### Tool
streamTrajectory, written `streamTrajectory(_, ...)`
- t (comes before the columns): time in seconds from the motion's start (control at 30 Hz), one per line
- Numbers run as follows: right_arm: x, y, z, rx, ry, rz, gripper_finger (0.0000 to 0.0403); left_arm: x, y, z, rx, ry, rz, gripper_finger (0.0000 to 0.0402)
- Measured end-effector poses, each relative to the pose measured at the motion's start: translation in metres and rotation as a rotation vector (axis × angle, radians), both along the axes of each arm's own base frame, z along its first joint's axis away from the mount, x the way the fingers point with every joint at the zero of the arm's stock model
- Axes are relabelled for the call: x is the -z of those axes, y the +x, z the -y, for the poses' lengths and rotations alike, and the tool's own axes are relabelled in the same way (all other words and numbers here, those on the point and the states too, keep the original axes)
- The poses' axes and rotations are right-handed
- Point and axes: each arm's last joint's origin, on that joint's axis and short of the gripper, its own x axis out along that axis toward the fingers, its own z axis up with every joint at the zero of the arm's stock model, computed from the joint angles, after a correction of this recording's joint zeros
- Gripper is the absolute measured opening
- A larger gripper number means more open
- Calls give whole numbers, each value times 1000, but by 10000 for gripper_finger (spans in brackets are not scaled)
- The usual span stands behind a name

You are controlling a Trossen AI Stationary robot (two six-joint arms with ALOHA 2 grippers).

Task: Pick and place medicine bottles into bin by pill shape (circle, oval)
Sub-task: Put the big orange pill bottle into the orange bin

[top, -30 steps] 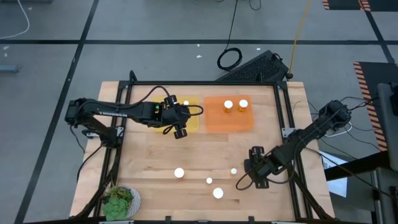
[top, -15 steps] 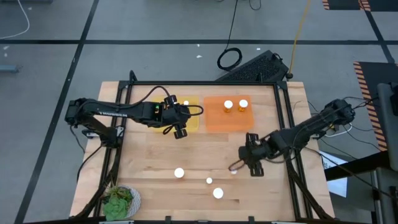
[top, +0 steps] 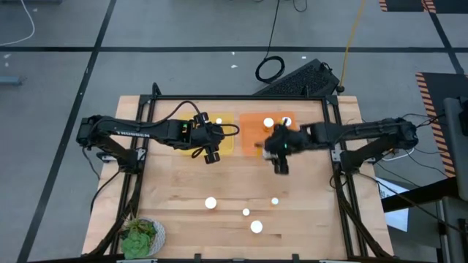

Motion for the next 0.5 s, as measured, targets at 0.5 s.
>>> streamTrajectory(0.5,10,48,98,138,-1,4,212,-7,-20,0,-32,-9,-72,198)
